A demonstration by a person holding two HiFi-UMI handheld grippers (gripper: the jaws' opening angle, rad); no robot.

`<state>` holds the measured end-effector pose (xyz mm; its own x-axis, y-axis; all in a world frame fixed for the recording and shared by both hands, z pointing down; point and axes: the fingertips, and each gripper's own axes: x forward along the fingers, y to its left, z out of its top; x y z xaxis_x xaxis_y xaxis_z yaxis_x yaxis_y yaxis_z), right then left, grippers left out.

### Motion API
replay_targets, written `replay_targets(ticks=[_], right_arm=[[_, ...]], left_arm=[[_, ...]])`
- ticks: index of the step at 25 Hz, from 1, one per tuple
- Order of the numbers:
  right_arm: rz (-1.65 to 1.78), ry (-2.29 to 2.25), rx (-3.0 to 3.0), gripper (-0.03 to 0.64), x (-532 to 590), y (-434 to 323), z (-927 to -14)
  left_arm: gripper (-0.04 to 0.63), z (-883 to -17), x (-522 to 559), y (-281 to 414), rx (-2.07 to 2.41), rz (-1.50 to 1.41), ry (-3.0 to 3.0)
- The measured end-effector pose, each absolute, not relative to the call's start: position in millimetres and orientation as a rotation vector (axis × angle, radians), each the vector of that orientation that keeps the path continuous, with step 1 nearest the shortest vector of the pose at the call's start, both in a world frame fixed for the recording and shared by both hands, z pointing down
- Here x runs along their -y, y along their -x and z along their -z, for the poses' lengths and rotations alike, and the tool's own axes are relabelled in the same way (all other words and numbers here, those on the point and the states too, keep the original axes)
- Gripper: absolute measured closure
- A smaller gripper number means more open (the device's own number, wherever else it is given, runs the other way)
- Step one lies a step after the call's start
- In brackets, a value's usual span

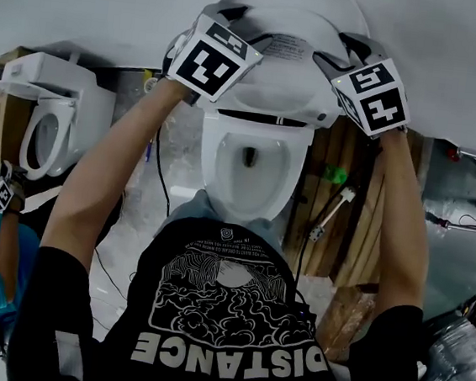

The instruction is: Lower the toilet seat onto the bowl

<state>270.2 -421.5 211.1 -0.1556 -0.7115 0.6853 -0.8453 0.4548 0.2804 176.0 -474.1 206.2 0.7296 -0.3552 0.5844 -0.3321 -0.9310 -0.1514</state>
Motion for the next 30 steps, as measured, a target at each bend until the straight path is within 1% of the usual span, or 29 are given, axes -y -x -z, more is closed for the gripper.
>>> replay_targets(ticks=[4,10,15,19,23,26,28,30], right_arm=[[-0.220,-1.263,1.940,0.371,411.1,-264.7,-207.0],[-0.236,-1.262,2.001,0.373,390.9,-262.6,-201.0],[-0.244,-1.257,2.034,0.374,374.1,-258.0,-196.9],[-0.238,-1.254,2.046,0.414,359.5,-256.5,-192.9],[-0.153,-1.210,2.002,0.462,347.2,-250.1,-192.6],[-0.092,-1.161,1.981,0.473,333.8,-242.0,-192.4],[-0.078,-1.141,1.984,0.477,323.7,-236.3,-191.4],[-0.067,-1.130,1.981,0.482,314.6,-231.8,-190.7]], left_arm=[[0.325,-203.6,464.6,-170.2,-0.532,1.029,2.858],[0.361,-200.4,446.1,-163.8,-0.507,1.078,2.812],[0.369,-198.1,428.0,-156.0,-0.517,1.111,2.775],[0.376,-195.0,410.3,-149.1,-0.515,1.127,2.748],[0.380,-194.8,394.0,-140.6,-0.520,1.150,2.715],[0.385,-194.8,381.7,-133.2,-0.525,1.169,2.679],[0.416,-194.3,374.5,-126.5,-0.537,1.177,2.643],[0.417,-193.7,366.8,-121.8,-0.541,1.178,2.619]])
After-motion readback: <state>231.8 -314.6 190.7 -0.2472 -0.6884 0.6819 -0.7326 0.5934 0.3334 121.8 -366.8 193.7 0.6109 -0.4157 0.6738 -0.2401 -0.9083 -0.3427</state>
